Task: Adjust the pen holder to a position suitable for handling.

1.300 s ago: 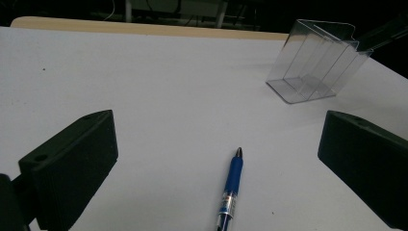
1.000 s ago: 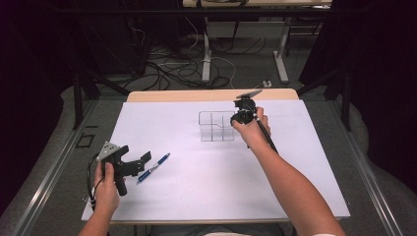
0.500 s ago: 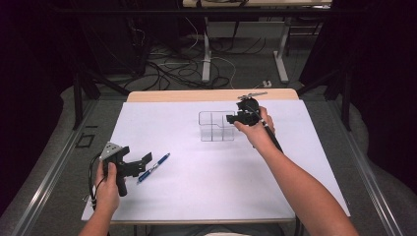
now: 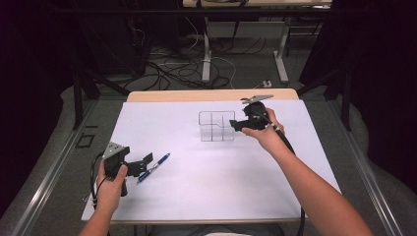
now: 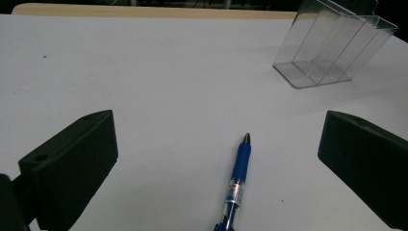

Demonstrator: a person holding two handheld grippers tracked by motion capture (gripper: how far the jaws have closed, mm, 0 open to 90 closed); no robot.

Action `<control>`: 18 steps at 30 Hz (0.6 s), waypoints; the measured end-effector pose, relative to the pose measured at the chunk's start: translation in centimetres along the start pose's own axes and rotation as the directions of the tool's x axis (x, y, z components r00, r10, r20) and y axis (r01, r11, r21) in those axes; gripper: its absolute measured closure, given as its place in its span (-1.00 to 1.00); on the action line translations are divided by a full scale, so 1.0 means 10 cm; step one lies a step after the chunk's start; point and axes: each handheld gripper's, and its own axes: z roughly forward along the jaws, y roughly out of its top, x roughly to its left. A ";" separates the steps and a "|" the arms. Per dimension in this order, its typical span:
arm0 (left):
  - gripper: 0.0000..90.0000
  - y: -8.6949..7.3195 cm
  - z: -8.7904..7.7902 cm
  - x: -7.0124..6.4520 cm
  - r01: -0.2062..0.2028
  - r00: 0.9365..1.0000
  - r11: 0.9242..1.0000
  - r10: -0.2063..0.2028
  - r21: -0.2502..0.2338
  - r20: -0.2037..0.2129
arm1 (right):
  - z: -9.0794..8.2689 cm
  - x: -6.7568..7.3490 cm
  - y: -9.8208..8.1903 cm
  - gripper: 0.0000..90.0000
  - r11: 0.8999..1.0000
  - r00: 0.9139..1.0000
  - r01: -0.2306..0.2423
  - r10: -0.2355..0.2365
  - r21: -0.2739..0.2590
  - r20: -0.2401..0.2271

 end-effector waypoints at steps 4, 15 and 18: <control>-1.00 0.00 0.01 -0.01 0.005 1.000 1.000 -0.005 0.008 0.000 | -0.08 -0.01 -0.09 -0.54 1.000 1.000 0.004 -0.004 -0.007 -0.005; -1.00 0.02 0.01 -0.05 -0.008 1.000 1.000 0.008 0.022 -0.006 | -0.32 -0.02 -0.38 -0.77 0.996 1.000 -0.025 0.024 -0.081 -0.012; -1.00 0.03 0.01 -0.05 0.005 1.000 1.000 -0.005 0.031 0.004 | -0.41 -0.03 -0.45 -0.91 0.995 0.999 -0.037 0.038 -0.096 0.004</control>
